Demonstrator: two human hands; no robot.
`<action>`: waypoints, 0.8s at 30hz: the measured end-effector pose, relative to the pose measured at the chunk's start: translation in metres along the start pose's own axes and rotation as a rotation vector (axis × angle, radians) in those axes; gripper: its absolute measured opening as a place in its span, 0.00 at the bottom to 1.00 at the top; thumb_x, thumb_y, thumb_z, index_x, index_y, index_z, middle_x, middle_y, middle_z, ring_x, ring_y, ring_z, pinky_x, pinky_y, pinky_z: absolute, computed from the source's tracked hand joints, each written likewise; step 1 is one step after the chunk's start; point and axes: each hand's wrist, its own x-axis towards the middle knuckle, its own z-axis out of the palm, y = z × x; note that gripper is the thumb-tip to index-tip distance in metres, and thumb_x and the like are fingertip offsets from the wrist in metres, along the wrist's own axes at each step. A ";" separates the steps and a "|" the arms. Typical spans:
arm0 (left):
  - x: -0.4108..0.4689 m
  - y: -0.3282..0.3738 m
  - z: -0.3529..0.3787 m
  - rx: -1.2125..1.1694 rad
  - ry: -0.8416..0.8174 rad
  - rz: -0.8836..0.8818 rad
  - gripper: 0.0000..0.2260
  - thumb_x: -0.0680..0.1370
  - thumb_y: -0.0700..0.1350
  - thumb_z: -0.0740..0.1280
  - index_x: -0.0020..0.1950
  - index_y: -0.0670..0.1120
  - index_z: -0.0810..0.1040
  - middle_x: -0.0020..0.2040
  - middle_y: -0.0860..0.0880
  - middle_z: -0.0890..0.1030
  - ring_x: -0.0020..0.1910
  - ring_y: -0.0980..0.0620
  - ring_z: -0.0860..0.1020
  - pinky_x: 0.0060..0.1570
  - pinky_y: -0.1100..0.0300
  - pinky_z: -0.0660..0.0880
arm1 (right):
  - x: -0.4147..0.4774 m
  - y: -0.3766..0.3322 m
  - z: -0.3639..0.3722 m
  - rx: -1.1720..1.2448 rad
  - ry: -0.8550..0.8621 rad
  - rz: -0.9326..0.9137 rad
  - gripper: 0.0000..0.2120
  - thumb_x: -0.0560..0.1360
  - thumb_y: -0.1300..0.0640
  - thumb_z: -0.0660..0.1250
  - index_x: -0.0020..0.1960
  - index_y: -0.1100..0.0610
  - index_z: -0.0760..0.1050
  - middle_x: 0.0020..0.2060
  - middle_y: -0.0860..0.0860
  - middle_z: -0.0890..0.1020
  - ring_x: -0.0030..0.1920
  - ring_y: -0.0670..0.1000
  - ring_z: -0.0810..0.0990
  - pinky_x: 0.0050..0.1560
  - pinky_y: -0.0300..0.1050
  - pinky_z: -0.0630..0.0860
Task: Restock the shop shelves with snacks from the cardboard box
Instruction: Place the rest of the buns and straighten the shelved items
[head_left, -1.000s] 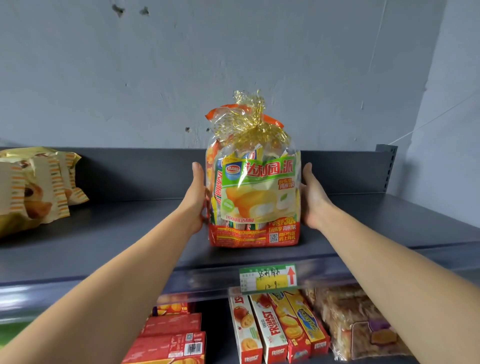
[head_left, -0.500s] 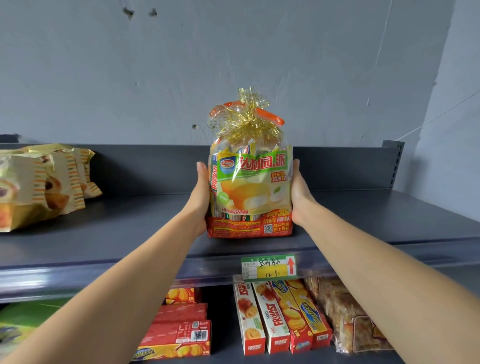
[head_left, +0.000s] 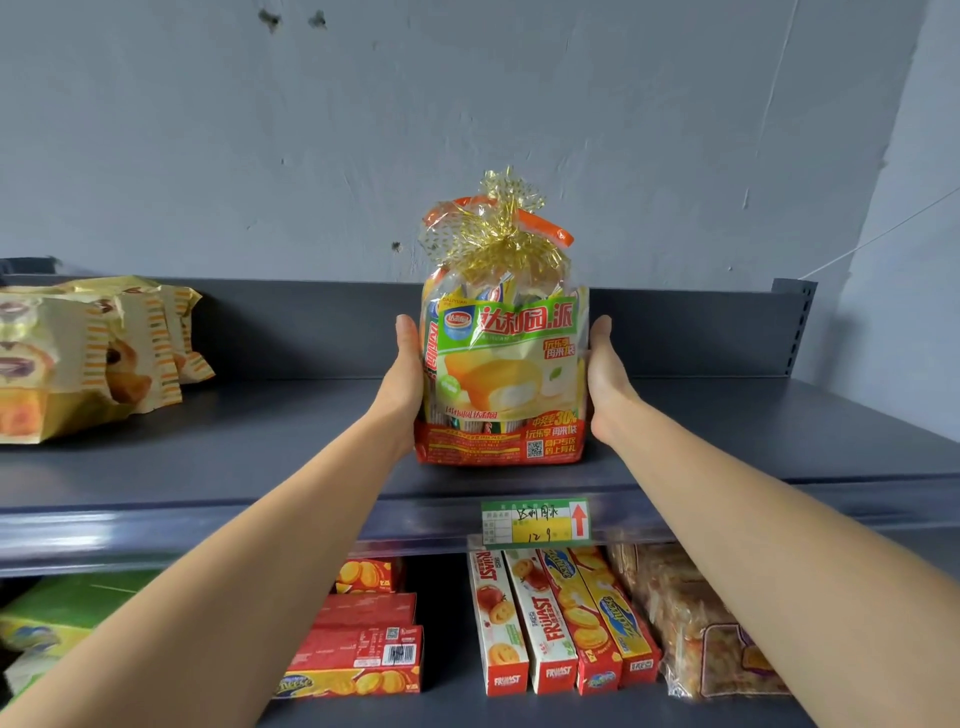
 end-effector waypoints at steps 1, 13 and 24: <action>-0.003 0.001 0.000 0.033 0.021 0.007 0.28 0.79 0.67 0.44 0.47 0.56 0.80 0.36 0.55 0.84 0.32 0.59 0.82 0.30 0.65 0.77 | -0.002 0.000 0.000 -0.022 0.021 0.002 0.33 0.77 0.31 0.44 0.55 0.50 0.79 0.45 0.53 0.84 0.46 0.53 0.82 0.44 0.48 0.76; -0.035 0.001 -0.023 0.374 0.093 -0.049 0.33 0.79 0.66 0.50 0.67 0.42 0.74 0.68 0.44 0.73 0.68 0.46 0.70 0.69 0.49 0.66 | -0.038 0.006 -0.009 -0.356 0.258 -0.149 0.20 0.82 0.42 0.51 0.52 0.56 0.74 0.49 0.54 0.80 0.45 0.50 0.76 0.52 0.51 0.75; -0.054 0.002 -0.058 0.847 -0.029 0.180 0.11 0.79 0.53 0.65 0.52 0.47 0.81 0.46 0.50 0.80 0.46 0.50 0.75 0.42 0.59 0.69 | -0.114 0.016 0.004 -0.789 0.373 -0.293 0.10 0.79 0.52 0.63 0.57 0.54 0.77 0.53 0.49 0.80 0.50 0.49 0.76 0.48 0.44 0.72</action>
